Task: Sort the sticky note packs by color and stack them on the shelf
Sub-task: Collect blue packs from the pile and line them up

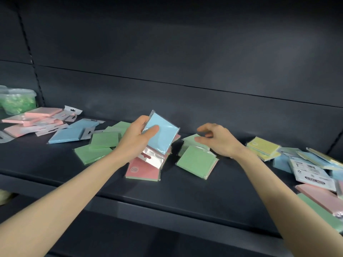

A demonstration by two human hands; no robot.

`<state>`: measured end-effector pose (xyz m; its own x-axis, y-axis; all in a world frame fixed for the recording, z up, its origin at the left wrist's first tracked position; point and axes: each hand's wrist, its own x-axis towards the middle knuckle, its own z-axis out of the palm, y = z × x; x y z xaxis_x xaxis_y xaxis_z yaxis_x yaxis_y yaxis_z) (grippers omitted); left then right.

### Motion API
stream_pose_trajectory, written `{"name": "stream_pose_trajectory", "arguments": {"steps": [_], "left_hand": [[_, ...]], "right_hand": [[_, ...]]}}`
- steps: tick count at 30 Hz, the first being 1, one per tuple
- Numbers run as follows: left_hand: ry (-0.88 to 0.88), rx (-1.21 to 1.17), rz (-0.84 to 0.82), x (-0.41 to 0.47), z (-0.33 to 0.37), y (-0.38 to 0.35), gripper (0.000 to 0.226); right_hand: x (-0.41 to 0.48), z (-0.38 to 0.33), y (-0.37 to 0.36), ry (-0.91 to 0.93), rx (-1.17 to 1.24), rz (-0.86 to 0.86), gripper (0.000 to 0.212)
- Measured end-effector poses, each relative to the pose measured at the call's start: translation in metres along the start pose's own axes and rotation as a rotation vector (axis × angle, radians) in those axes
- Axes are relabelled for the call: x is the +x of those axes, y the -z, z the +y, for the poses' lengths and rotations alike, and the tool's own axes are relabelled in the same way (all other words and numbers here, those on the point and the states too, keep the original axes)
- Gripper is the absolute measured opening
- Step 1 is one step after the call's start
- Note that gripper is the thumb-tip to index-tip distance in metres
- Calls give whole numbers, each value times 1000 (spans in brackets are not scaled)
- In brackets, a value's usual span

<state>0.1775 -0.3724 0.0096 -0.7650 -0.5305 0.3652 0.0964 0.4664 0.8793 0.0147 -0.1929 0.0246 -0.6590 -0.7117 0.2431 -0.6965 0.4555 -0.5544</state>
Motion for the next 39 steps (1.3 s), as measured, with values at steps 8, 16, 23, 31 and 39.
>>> {"name": "stream_pose_trajectory", "arguments": {"steps": [8,16,23,31,39], "left_hand": [[-18,-82,-7,9,3,29,13],[-36,-103,-64,24,-29,112,17],[6,4,-172,41,-78,230,32],[-9,81,-123,71,-119,308,34],[7,230,30,100,-145,363,26]], "right_hand": [[20,-66,-5,122,205,-19,36],[65,-138,-72,215,252,-75,12],[112,-215,-152,191,271,-73,7],[151,-263,-210,130,213,-58,6],[195,-300,-251,155,148,-83,5]]}}
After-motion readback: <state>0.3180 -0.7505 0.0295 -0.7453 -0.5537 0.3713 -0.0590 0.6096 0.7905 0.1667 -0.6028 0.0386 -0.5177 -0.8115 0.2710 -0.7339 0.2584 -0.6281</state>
